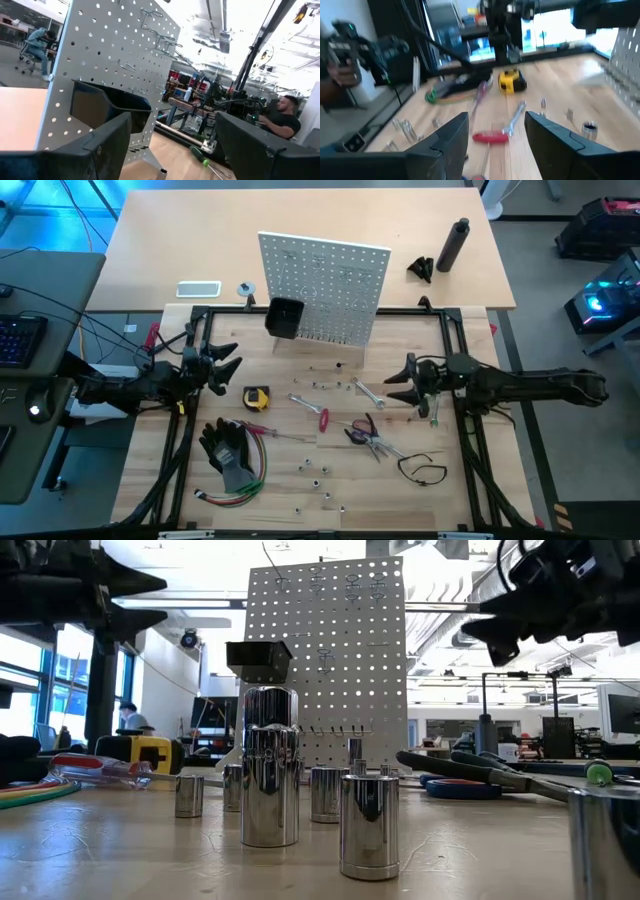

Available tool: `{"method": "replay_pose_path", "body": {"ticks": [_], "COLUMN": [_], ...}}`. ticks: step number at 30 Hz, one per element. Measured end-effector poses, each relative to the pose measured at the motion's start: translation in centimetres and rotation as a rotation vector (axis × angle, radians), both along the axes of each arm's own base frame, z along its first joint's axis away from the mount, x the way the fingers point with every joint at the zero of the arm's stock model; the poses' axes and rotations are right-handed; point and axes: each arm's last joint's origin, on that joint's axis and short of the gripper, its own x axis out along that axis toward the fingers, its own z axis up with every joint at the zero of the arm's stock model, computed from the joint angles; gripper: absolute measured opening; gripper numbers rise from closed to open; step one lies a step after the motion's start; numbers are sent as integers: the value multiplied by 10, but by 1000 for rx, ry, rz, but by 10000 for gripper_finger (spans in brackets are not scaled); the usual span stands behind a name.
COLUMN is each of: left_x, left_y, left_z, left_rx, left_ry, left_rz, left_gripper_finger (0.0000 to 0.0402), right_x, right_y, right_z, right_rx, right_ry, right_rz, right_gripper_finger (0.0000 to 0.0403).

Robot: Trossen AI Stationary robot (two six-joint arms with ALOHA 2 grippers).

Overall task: Hang tools onto peg board
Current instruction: Hang the green screwdriver on the white peg board

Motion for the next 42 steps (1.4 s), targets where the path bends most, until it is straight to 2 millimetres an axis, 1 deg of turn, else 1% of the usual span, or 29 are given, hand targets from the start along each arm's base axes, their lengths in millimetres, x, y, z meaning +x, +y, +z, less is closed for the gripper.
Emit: {"method": "replay_pose_path", "body": {"ticks": [4,17,23,30,36,42], "left_x": [0,0,0,0,0,0], "left_y": [0,0,0,0,0,0], "left_z": [0,0,0,0,0,0], "left_rx": [7,6,6,6,6,6], "left_ry": [4,0,0,0,0,0], "left_rz": [2,7,7,7,7,7], "left_gripper_finger": [282,282,282,282,282,282], "right_x": [6,17,17,17,20,20], "right_y": [-1,-3,-3,-6,-6,-6], "right_z": [-2,-19,-20,-20,-13,-14], "right_rx": [-11,-11,-13,-32,-19,-32], "right_ry": [64,191,198,202,120,135], "right_rz": [4,-6,-8,-86,-100,-95], "right_gripper_finger": [188,188,188,188,188,188]}}
